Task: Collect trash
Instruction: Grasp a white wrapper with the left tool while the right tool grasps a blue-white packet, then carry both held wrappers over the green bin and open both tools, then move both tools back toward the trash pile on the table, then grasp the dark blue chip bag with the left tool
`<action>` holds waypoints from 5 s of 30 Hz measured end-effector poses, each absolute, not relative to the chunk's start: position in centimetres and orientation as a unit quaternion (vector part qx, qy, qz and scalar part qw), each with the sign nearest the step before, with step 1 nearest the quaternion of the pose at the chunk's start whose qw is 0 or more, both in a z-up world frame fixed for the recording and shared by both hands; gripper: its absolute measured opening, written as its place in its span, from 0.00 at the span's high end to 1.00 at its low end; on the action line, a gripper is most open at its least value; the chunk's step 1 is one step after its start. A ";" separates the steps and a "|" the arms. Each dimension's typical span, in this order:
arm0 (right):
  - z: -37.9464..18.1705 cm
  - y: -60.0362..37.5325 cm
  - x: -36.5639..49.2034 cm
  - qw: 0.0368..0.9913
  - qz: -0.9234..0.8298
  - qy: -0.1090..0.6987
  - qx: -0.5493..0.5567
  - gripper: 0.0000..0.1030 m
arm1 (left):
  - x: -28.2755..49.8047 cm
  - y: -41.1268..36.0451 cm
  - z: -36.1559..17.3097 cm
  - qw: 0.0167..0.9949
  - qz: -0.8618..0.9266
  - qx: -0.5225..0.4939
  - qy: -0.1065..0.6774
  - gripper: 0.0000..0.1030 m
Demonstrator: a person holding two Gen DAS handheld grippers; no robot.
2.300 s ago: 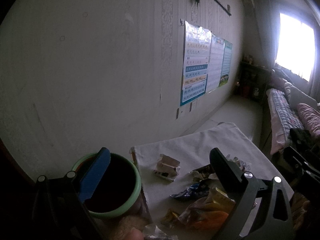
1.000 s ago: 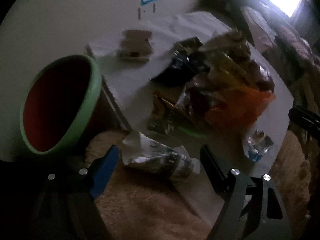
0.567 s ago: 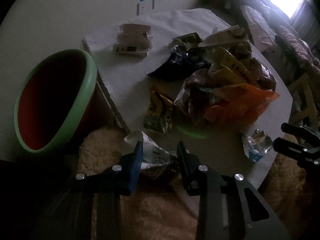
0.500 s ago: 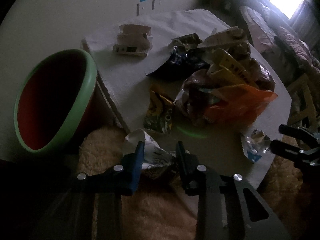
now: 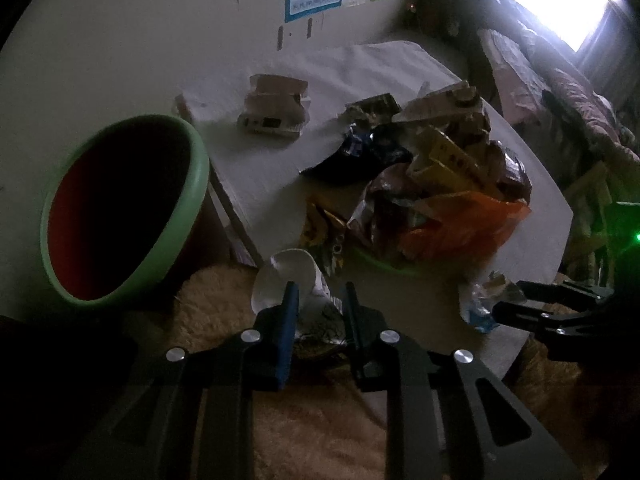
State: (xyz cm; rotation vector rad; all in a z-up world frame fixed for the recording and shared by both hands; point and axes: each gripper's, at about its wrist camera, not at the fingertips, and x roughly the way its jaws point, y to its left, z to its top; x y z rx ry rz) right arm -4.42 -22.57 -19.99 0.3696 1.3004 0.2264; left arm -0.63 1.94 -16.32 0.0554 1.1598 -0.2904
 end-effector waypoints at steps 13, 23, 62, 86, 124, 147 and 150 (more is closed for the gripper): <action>-17.5 -22.5 -5.2 0.791 0.137 0.570 0.172 0.85 | -0.5 3.1 -14.7 0.846 -0.117 0.017 0.520 0.81; -12.0 -20.5 -5.0 0.823 0.184 0.512 0.164 0.85 | 0.4 6.3 -11.5 0.880 -0.073 -0.001 0.470 0.81; -12.6 2.6 11.9 0.812 0.281 0.508 0.053 0.43 | 5.3 23.2 -14.1 0.887 0.086 -0.099 0.442 0.81; -14.0 -5.2 7.7 0.808 0.228 0.531 0.116 0.38 | 13.6 18.9 -18.6 0.873 0.071 -0.034 0.482 0.78; -10.3 -23.9 -1.6 0.880 0.067 0.436 0.176 0.21 | 5.8 1.7 -12.6 0.892 -0.108 0.050 0.435 0.55; -11.9 -28.0 -3.1 0.867 0.055 0.430 0.246 0.21 | 11.1 -6.2 -19.9 0.814 -0.174 0.147 0.535 0.68; -12.0 -28.2 -3.0 0.865 0.054 0.431 0.250 0.21 | 11.3 -6.2 -20.1 0.810 -0.176 0.144 0.540 0.77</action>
